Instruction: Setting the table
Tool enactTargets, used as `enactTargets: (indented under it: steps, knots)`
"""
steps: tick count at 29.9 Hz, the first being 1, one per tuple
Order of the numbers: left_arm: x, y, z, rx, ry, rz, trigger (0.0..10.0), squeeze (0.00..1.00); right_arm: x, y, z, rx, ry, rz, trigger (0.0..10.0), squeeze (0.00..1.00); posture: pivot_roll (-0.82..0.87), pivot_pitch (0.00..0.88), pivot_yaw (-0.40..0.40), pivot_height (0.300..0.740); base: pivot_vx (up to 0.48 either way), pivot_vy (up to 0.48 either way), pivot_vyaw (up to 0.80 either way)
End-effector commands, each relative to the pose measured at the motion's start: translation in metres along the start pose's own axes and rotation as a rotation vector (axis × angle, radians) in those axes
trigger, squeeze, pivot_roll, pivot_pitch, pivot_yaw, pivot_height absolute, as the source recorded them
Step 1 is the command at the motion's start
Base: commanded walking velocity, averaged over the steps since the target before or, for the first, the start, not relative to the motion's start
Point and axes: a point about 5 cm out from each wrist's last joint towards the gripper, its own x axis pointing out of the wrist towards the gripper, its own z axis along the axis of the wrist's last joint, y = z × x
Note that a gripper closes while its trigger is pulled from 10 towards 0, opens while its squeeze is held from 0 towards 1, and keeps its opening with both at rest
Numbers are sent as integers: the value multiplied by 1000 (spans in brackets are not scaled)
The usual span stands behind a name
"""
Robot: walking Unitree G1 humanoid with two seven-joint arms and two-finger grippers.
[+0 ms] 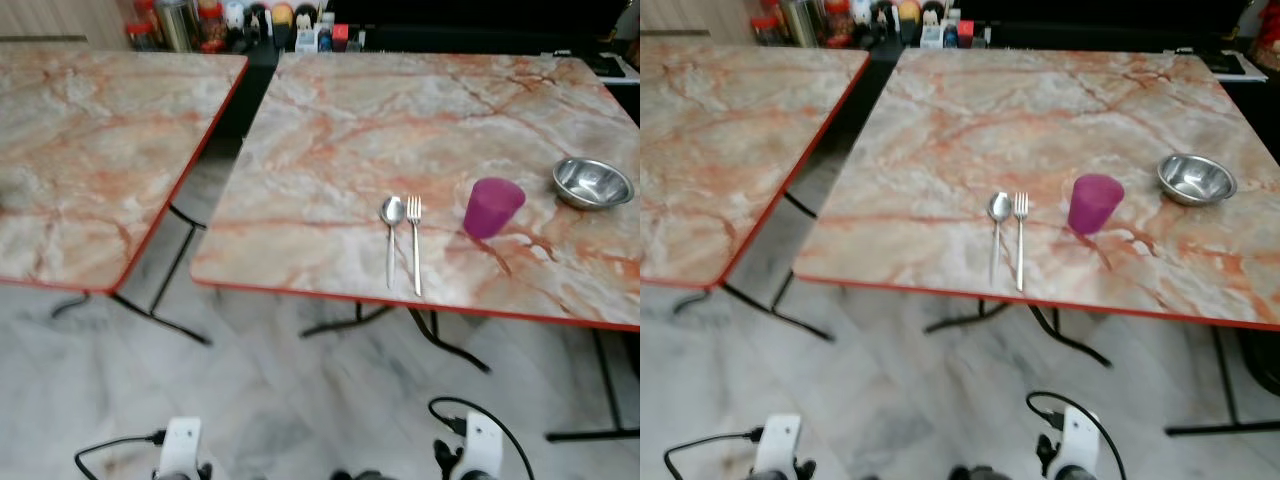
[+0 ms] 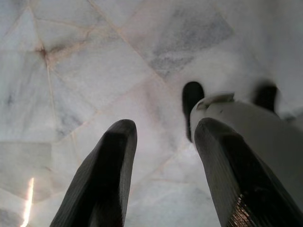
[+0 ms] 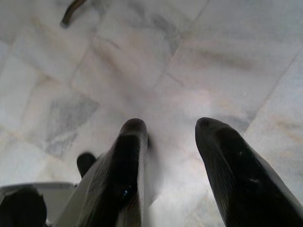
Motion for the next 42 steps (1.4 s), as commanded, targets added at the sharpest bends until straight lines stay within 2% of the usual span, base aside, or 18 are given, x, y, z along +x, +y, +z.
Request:
enactTargets:
  steps: [1, 42]
  knots:
    - [0, 0, -4, -10, 15, 3, 10000, 0, 0, -4, 3, 0, -3, -10, 10000, 0, -64, 173, 8, 740, 0, -472, 0]
    - [1, -4, 2, -21, 1, -6, 10000, 0, 1, -3, 6, -11, -8, -6, 10000, 0, -63, 154, -2, 740, 0, -454, 0]
